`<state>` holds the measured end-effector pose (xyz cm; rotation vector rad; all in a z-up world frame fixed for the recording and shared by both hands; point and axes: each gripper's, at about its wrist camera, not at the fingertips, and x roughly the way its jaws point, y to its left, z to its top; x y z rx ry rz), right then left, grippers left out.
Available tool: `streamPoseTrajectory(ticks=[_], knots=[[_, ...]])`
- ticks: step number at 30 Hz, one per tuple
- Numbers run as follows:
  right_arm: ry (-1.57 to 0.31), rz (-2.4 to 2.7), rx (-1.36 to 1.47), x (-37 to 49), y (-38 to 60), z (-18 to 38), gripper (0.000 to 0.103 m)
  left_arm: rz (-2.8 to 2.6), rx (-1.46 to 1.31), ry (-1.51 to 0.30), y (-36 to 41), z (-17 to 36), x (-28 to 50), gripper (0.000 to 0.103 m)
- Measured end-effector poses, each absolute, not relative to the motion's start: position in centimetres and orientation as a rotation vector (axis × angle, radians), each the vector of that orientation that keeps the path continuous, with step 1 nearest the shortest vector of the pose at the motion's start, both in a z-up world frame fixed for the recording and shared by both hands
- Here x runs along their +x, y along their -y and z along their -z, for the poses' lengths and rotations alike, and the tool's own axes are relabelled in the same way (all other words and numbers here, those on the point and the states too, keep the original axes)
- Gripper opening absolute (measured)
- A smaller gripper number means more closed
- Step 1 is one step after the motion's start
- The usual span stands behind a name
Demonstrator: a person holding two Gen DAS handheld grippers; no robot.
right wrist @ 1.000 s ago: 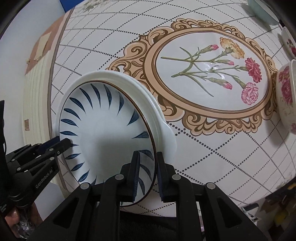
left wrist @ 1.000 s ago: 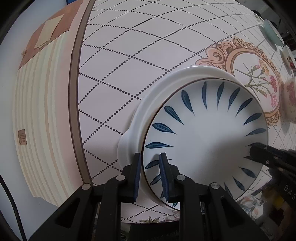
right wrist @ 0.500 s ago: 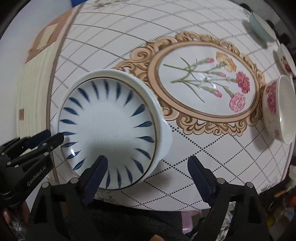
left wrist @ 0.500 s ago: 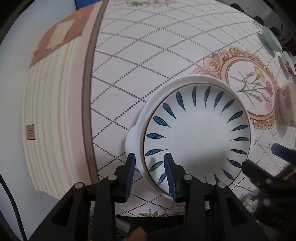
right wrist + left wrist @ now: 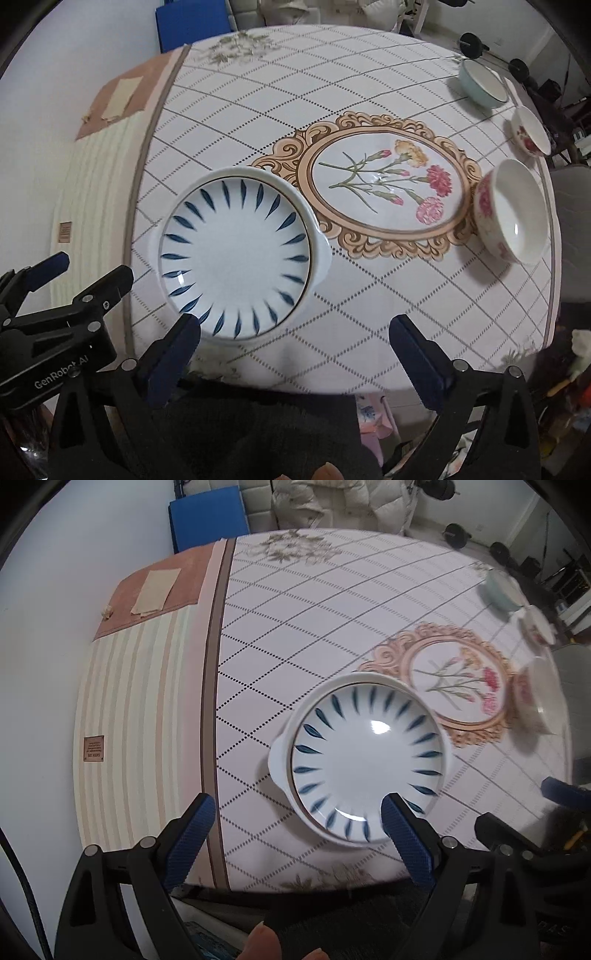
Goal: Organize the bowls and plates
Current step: 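Raise both tools up and away from the plate stack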
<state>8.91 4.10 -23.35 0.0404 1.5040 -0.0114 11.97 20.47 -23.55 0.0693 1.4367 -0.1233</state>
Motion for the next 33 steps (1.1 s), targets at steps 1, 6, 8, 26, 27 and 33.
streamPoseTrajectory(ticks=[1, 6, 8, 26, 27, 33], knots=[[-1.495, 0.013, 0.043, 8.3, -4.2, 22.6, 0.103, 0.132, 0.062, -1.431, -20.6, 22.7, 11.5, 0.092], [-1.426, 0.019, 0.055, 5.4, -4.3, 17.5, 0.103, 0.173, 0.045, -1.393, -20.5, 18.7, 9.6, 0.092], [-1.393, 0.022, 0.055, 4.3, -4.4, 15.5, 0.103, 0.183, 0.05, -1.372, -20.4, 17.2, 8.8, 0.092], [-1.245, 0.044, 0.037, 0.1, -4.0, 6.0, 0.103, 0.185, 0.0, -1.218, -21.1, 9.4, 5.7, 0.092], [-1.244, 0.045, 0.039, 0.0, -3.8, 5.8, 0.103, 0.182, -0.004, -1.215, -21.1, 9.3, 5.6, 0.092], [-1.234, 0.041, 0.038, -0.5, -3.5, 5.2, 0.103, 0.175, -0.006, -1.202, -21.0, 8.8, 5.2, 0.092]])
